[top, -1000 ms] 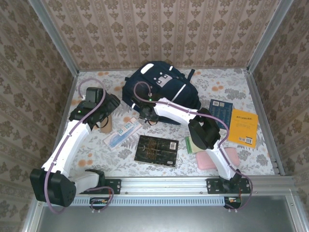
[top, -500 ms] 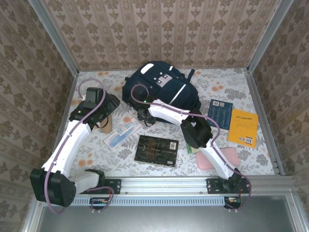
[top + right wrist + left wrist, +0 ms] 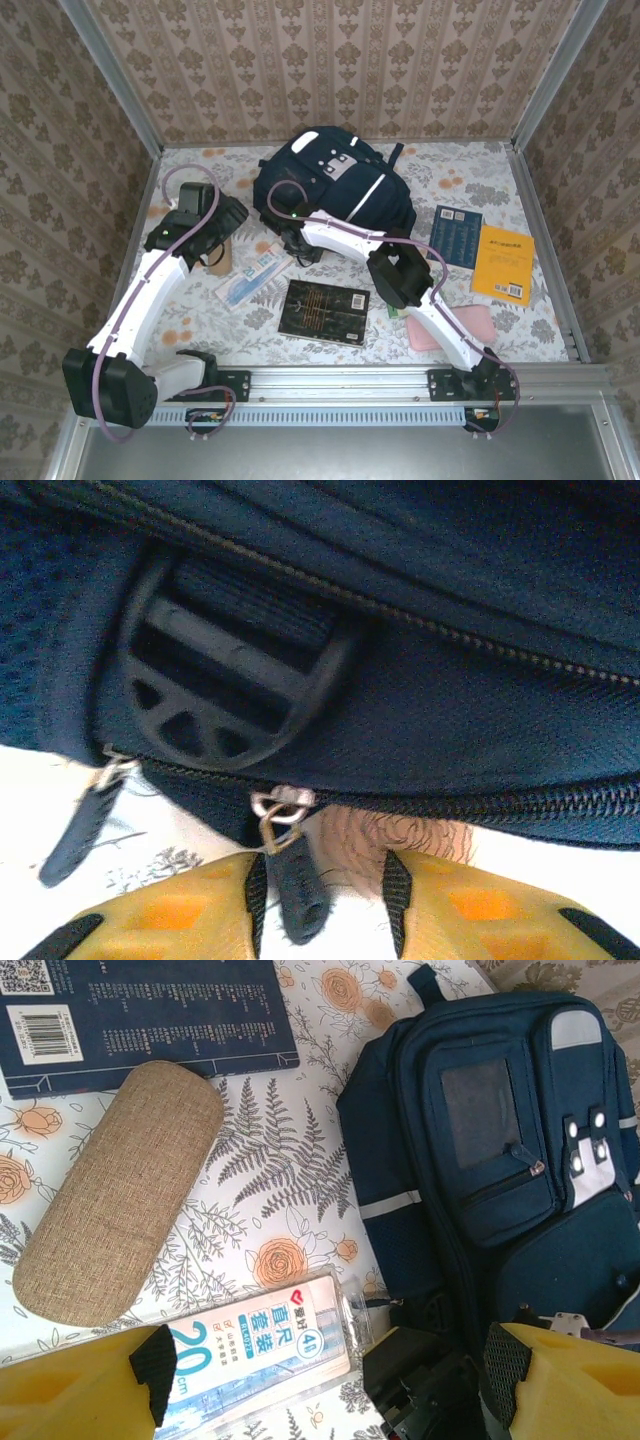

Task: Pack the student bag

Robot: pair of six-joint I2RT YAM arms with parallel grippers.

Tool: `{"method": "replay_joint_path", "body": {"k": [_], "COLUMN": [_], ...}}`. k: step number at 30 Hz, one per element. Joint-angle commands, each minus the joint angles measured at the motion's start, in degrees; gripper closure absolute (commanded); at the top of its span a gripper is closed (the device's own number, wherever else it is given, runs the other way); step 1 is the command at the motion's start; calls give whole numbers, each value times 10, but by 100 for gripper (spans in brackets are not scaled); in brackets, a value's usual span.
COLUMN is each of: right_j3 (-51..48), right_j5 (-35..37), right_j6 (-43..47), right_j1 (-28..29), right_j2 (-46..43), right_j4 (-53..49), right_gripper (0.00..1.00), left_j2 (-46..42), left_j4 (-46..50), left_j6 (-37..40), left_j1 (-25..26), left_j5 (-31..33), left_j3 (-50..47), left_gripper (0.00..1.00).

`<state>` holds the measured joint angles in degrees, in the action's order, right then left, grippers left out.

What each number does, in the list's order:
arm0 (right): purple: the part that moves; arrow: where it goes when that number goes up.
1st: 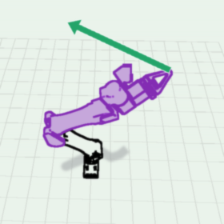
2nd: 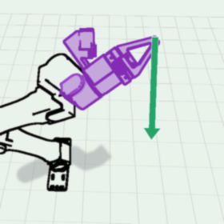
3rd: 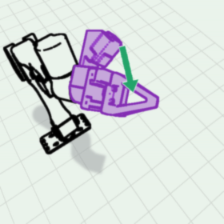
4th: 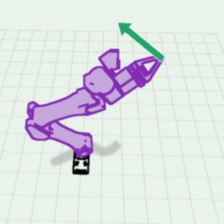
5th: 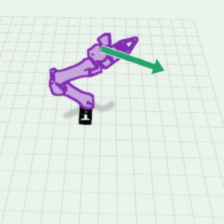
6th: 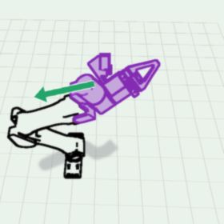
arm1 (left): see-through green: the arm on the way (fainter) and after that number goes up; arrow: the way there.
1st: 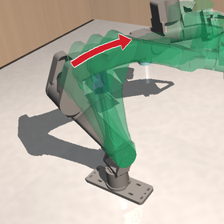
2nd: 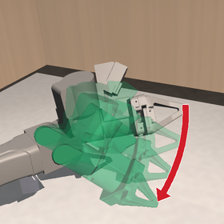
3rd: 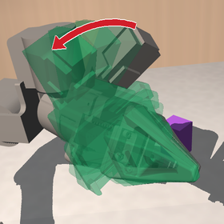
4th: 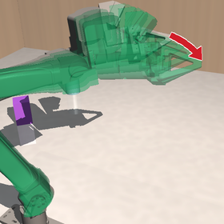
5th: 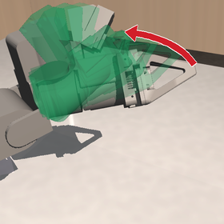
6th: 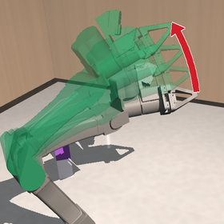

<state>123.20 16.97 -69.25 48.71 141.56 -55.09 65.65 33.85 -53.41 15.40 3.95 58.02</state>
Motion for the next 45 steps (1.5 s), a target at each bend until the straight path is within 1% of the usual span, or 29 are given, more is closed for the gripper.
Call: {"method": "replay_joint_path", "body": {"k": [1,4,7,13,17,21,23,26,28,31,37,45], "right_j3": [9,2,-25,-129,-229,-288,-324,-383,-412,-428,-432,-449], "right_j5": [27,38,40,18,-30,-88,-136,-191,-213,-236,-266,-294], "right_j6": [-6,-1,24,116,168,204,222,220,208,196,185,166], "right_j1": [1,0,0,-4,-14,-28,-37,-49,-56,-64,-68,-76], "right_j2": [36,33,14,-71,-149,-194,-214,-245,-261,-273,-277,-275], "right_j4": [-31,-31,2,138,267,331,382,461,500,527,545,584], "right_gripper": [64,76,87,100,100,100,100,100,100,100,100,100], "left_j2": [-17,-19,-15,21,68,122,159,209,239,270,323,384], "left_j4": [-4,-6,-9,-15,-24,-60,-83,-112,-121,-153,-202,-276], "left_j6": [-3,2,2,-9,-22,-33,-35,-39,-47,-64,-84,-126], "left_j1": [4,4,3,-6,-12,-13,-15,-11,-9,-6,9,16], "left_j5": [15,23,28,11,-13,-42,-68,-97,-109,-129,-157,-170], "left_j3": [-8,-11,-13,0,17,24,33,49,58,56,66,56], "left_gripper": [16,16,16,16,16,16,18,20,20,21,22,24]}}
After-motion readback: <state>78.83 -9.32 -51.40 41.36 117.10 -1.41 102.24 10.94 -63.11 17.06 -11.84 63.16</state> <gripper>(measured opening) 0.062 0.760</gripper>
